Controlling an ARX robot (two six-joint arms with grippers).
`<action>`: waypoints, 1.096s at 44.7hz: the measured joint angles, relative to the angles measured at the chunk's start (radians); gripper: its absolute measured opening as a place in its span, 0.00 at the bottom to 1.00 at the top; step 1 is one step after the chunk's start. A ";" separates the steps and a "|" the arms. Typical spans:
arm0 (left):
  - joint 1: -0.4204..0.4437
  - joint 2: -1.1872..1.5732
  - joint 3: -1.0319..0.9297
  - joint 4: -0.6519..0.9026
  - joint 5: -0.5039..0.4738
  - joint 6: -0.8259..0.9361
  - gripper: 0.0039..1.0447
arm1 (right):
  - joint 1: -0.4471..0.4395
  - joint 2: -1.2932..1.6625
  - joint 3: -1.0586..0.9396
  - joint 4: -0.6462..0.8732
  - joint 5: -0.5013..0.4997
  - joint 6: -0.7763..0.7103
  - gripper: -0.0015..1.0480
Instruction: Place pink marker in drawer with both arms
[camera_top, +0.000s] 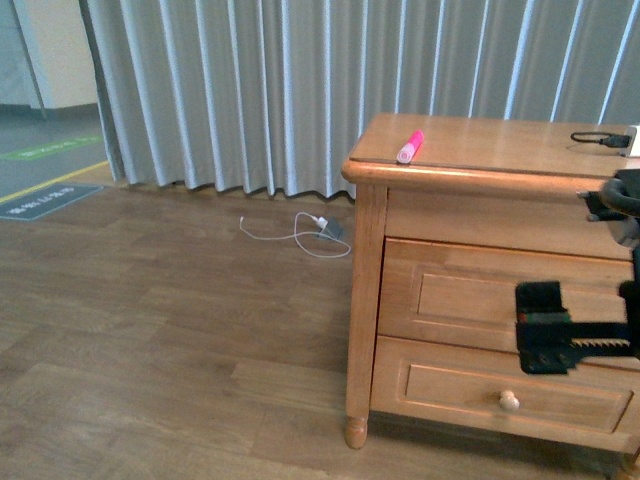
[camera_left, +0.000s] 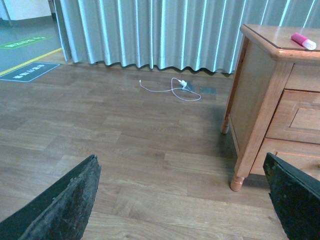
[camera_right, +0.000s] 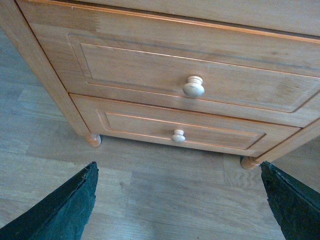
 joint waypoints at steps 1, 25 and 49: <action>0.000 0.000 0.000 0.000 0.000 0.000 0.94 | 0.000 0.040 0.034 -0.001 0.000 0.007 0.92; 0.000 0.000 0.000 0.000 0.000 0.000 0.94 | -0.054 0.528 0.535 -0.036 0.076 0.080 0.92; 0.000 0.000 0.000 0.000 0.000 0.000 0.94 | -0.093 0.604 0.579 0.000 0.056 0.085 0.92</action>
